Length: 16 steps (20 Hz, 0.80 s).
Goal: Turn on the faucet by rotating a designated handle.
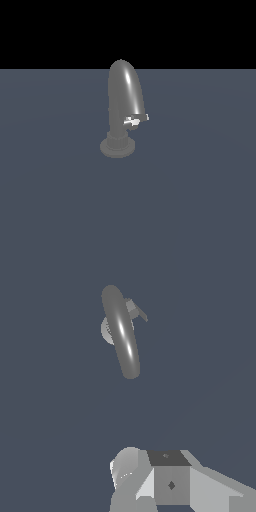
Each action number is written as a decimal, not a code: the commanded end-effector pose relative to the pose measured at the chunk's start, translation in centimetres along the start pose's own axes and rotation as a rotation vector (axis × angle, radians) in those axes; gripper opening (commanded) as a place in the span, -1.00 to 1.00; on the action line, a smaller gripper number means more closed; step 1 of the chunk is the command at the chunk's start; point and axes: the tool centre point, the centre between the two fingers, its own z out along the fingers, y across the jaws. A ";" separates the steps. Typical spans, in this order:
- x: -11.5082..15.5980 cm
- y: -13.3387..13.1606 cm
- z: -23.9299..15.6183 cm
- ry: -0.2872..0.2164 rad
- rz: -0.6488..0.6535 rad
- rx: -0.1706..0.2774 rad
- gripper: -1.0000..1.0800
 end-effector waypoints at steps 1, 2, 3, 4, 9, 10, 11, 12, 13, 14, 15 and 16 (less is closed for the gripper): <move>0.0 0.0 0.0 0.000 0.000 0.000 -1.00; 0.0 0.0 0.0 0.000 0.000 0.000 -1.00; 0.0 0.0 0.0 -0.002 0.001 0.000 -1.00; 0.1 0.0 0.0 -0.004 0.003 0.001 -1.00; 0.7 -0.3 0.0 -0.025 0.019 0.006 -1.00; 0.9 -0.4 0.0 -0.032 0.024 0.008 -1.00; 1.1 -0.4 0.0 -0.040 0.030 0.010 -1.00; 1.4 -0.5 0.0 -0.048 0.036 0.012 -1.00; 1.6 -0.6 0.1 -0.057 0.043 0.015 -1.00; 1.9 -0.7 0.1 -0.068 0.050 0.017 -1.00; 2.2 -0.8 0.1 -0.078 0.059 0.020 -1.00; 2.6 -0.9 0.1 -0.090 0.067 0.023 -1.00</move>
